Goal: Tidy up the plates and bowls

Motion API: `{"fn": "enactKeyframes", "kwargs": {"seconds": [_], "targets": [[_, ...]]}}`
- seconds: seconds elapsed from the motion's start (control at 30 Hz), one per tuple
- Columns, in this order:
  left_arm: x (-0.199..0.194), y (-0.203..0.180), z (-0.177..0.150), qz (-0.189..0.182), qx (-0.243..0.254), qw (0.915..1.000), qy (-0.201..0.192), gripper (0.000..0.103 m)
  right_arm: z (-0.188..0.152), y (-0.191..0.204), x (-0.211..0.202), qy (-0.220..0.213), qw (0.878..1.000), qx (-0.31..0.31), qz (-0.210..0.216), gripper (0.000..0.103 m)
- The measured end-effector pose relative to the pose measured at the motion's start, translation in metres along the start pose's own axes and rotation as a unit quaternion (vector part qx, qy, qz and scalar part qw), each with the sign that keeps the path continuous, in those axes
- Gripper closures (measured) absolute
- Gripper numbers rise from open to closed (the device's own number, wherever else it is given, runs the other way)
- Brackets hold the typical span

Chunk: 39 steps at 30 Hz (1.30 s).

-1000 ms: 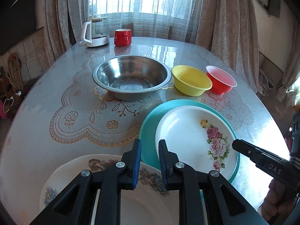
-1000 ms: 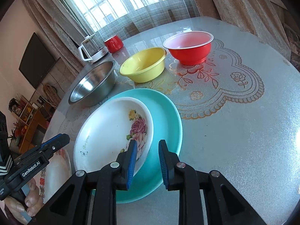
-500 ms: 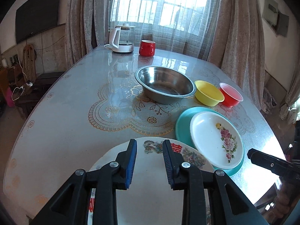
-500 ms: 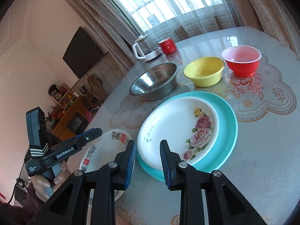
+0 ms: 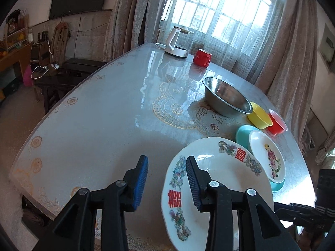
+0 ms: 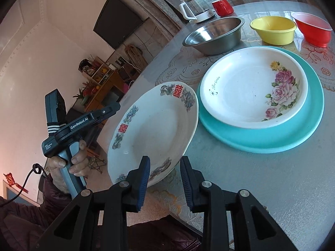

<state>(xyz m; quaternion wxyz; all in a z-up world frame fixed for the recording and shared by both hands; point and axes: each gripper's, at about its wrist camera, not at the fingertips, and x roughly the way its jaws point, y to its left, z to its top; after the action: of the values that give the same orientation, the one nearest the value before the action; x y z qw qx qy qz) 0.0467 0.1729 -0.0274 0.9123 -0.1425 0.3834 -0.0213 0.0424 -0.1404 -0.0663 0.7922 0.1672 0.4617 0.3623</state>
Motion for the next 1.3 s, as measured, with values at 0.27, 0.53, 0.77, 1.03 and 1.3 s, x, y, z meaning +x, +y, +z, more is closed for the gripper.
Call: {"fn": "enactKeyframes", "kwargs": {"seconds": [0.27,0.53,0.77,1.03,1.3], "targets": [[0.008,0.01,-0.01,-0.018,-0.019,0.9995,0.017,0.066,-0.003,0.003,0.017,-0.012,1.0,-0.004,-0.007,0.071],[0.023,0.007,-0.018,-0.041,-0.01,0.9987,0.029,0.069,-0.007,-0.006,0.03,-0.019,1.0,0.011,0.001,0.073],[0.037,-0.008,-0.023,-0.043,0.019,0.998,0.042,0.07,-0.004,-0.007,0.028,-0.012,1.0,0.017,0.005,0.075],[0.036,-0.004,-0.024,-0.044,0.016,0.998,0.042,0.07,-0.004,0.018,0.037,-0.01,0.997,-0.055,-0.054,0.075],[0.031,-0.008,-0.027,-0.032,0.029,0.9985,0.035,0.071,0.0,0.001,0.035,-0.014,1.0,-0.002,-0.023,0.078]]}}
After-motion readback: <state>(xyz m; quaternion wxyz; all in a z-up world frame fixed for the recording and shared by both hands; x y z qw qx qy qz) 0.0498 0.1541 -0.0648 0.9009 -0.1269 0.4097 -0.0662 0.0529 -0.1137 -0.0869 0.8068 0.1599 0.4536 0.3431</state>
